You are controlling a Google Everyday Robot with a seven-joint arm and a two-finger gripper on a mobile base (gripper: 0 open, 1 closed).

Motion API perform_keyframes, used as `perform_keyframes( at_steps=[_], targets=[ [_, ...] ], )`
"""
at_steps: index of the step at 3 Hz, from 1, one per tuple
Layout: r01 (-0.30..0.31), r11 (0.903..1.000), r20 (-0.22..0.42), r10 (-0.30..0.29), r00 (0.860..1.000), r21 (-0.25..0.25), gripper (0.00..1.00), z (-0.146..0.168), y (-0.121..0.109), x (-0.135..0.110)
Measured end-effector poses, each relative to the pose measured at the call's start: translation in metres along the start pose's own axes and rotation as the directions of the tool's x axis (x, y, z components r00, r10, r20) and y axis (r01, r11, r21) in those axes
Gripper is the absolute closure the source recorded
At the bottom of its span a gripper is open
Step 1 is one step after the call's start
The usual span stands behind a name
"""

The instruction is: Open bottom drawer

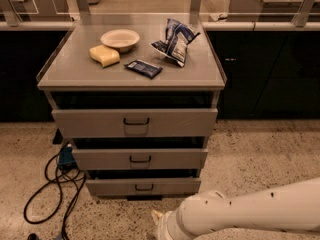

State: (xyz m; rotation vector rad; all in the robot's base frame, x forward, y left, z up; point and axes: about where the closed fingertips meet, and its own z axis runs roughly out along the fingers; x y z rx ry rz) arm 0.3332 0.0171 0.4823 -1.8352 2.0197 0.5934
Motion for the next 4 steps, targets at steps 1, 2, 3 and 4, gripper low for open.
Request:
perform_keyframes(
  at_steps=[1, 2, 3, 4],
  targets=[
    [-0.042, 0.999, 0.072, 0.041, 0.997, 0.011, 0.0, 0.001, -0.013, 0.007],
    [-0.081, 0.9923, 0.179, 0.063, 0.982, 0.094, 0.0, -0.011, -0.052, 0.037],
    [-0.14, 0.9688, 0.215, 0.095, 0.972, 0.205, 0.0, -0.035, -0.109, 0.071],
    [-0.179, 0.9332, 0.149, 0.138, 0.979, 0.312, 0.0, -0.055, -0.149, 0.099]
  ],
)
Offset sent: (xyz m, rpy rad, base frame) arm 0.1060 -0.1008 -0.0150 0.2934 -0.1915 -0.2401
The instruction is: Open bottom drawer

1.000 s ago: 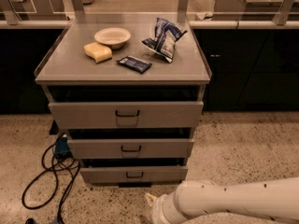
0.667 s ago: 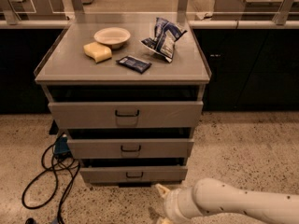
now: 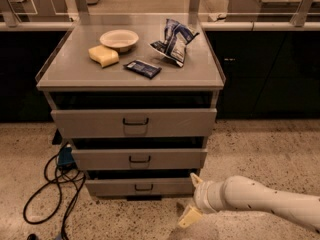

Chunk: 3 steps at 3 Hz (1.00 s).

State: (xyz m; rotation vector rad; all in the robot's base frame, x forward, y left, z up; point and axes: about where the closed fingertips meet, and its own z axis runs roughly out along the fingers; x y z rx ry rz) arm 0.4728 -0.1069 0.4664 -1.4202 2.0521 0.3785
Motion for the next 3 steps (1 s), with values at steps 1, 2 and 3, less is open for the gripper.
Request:
perform_keyframes(
  at_steps=[1, 2, 3],
  targets=[
    [-0.034, 0.9988, -0.005, 0.034, 0.999, 0.035, 0.0, 0.003, -0.015, -0.006],
    [-0.046, 0.9983, -0.012, 0.046, 0.999, 0.035, 0.0, 0.01, -0.012, 0.0],
    [-0.075, 0.997, -0.095, 0.076, 0.993, 0.014, 0.0, 0.036, 0.019, 0.04]
  ],
)
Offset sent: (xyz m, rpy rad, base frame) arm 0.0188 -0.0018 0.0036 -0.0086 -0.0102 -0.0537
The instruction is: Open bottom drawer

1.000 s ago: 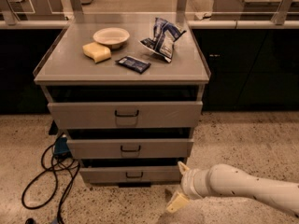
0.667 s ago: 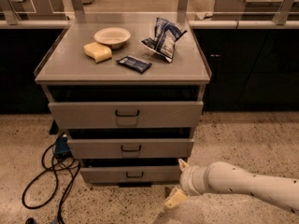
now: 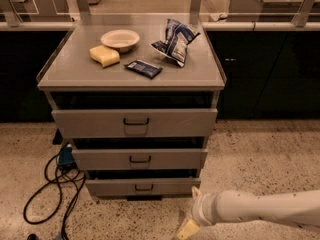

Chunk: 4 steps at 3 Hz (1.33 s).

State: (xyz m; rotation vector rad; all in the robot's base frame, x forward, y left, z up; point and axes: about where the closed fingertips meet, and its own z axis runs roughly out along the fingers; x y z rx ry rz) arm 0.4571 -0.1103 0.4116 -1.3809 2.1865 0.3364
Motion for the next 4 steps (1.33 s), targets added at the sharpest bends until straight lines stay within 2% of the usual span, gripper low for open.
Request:
perform_keyframes(
  at_steps=[1, 2, 3, 4],
  targets=[
    [-0.137, 0.9885, -0.15, 0.127, 0.981, -0.064, 0.0, 0.034, 0.065, 0.08],
    [-0.257, 0.9649, -0.352, 0.222, 0.909, -0.055, 0.0, 0.053, 0.114, 0.176],
    [-0.267, 0.9636, -0.428, 0.246, 0.87, 0.01, 0.0, 0.059, 0.106, 0.21],
    [-0.267, 0.9637, -0.428, 0.245, 0.87, 0.01, 0.0, 0.059, 0.106, 0.21]
  ],
)
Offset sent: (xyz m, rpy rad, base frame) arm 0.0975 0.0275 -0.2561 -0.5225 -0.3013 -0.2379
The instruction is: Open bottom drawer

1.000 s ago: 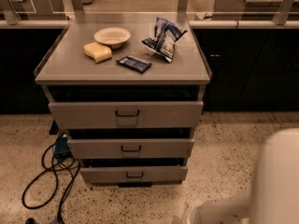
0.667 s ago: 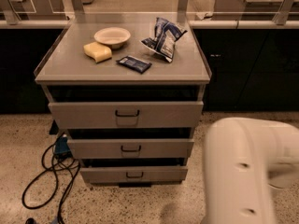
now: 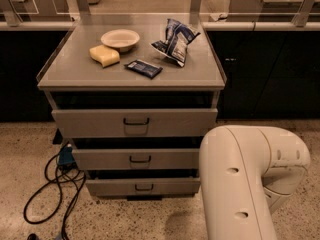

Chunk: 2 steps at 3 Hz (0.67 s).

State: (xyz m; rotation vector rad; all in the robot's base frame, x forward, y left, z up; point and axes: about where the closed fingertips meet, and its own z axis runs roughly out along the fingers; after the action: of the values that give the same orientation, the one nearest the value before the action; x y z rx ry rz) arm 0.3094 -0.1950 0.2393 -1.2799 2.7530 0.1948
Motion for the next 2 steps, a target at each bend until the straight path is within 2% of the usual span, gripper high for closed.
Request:
perform_keyframes(
  at_steps=[1, 2],
  targets=[
    [0.034, 0.9983, 0.021, -0.033, 0.999, -0.047, 0.0, 0.006, -0.002, -0.006],
    [0.186, 0.9757, 0.138, -0.169, 0.976, -0.116, 0.0, 0.025, 0.001, -0.036]
  ],
)
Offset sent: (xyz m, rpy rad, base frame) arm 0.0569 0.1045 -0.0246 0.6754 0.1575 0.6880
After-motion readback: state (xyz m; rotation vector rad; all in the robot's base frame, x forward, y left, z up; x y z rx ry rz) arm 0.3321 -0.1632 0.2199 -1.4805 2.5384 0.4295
